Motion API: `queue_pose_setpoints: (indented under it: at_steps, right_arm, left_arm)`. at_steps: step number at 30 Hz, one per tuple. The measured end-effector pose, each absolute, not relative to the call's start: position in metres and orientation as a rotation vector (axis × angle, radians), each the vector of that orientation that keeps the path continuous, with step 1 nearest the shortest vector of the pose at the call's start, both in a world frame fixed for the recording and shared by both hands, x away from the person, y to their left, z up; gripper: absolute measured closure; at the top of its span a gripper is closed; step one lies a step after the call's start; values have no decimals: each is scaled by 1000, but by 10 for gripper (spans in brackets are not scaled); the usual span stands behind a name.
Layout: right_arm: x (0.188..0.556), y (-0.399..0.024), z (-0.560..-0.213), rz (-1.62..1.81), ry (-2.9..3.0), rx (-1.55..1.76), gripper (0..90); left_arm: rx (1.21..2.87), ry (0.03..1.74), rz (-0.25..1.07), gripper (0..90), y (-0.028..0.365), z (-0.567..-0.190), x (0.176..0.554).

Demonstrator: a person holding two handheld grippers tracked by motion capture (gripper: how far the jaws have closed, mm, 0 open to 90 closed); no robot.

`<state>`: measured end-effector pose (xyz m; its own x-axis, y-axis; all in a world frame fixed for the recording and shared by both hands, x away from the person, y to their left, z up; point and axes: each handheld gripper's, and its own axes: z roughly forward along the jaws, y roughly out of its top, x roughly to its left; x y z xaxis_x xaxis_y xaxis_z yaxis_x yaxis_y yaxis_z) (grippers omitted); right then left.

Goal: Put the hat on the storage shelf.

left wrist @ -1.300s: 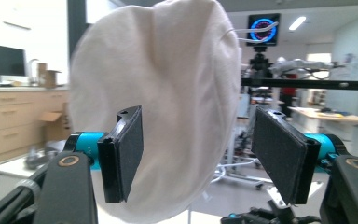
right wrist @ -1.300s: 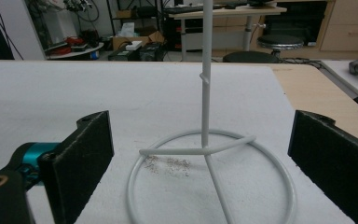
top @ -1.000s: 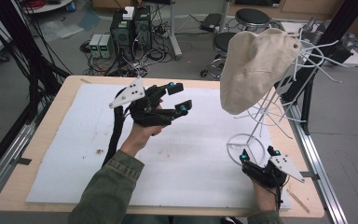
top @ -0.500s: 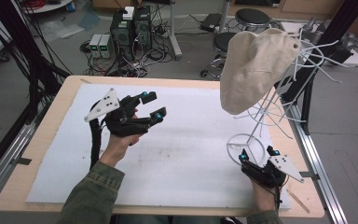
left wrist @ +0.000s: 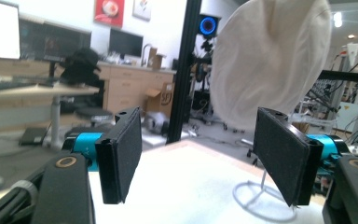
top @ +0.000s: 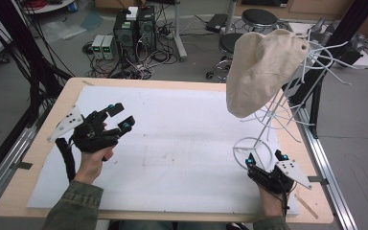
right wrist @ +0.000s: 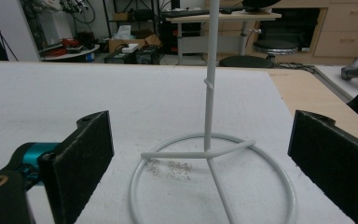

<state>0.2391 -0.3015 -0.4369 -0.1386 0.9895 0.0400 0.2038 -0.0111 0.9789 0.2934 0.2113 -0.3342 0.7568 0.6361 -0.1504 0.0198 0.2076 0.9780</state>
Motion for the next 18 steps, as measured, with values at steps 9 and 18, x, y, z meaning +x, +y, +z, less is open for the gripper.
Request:
queue_pose_setpoints:
  at_steps: [9, 18]
  right_arm:
    - [240, -300, -437, 1231, 1458, 1307, 57]
    - [240, -299, -438, 1230, 1452, 1315, 57]
  left_arm:
    - [1327, 734, 557, 318, 242, -359, 276]
    - [1255, 898, 796, 296, 268, -385, 256]
